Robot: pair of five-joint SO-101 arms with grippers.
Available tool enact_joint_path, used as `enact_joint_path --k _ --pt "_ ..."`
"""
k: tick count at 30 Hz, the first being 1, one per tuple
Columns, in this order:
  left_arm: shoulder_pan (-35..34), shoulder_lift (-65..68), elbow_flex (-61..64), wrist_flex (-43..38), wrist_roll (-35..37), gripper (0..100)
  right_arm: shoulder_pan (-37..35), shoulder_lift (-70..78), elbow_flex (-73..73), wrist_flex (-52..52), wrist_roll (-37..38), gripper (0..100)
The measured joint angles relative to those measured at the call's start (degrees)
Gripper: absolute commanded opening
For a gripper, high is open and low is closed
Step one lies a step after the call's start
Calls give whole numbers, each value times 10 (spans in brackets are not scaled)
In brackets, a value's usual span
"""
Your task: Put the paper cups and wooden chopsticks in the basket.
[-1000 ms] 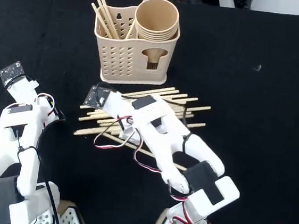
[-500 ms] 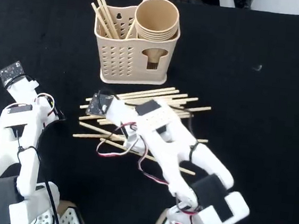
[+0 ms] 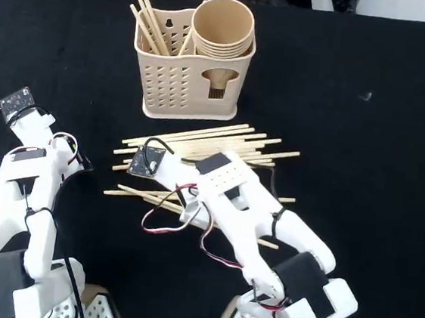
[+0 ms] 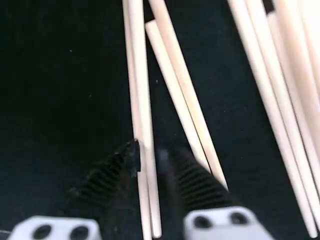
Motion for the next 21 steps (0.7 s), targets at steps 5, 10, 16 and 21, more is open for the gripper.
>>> enact_joint_path --k 5,10,16,21 --pt "0 0 0 0 0 95 -1 0 3 -1 -6 166" --pt "0 0 0 0 0 95 -8 0 5 -2 -7 165" --pt "0 0 0 0 0 95 -59 0 18 -5 -11 163" --pt "0 0 0 0 0 95 -69 0 18 -6 -11 163"
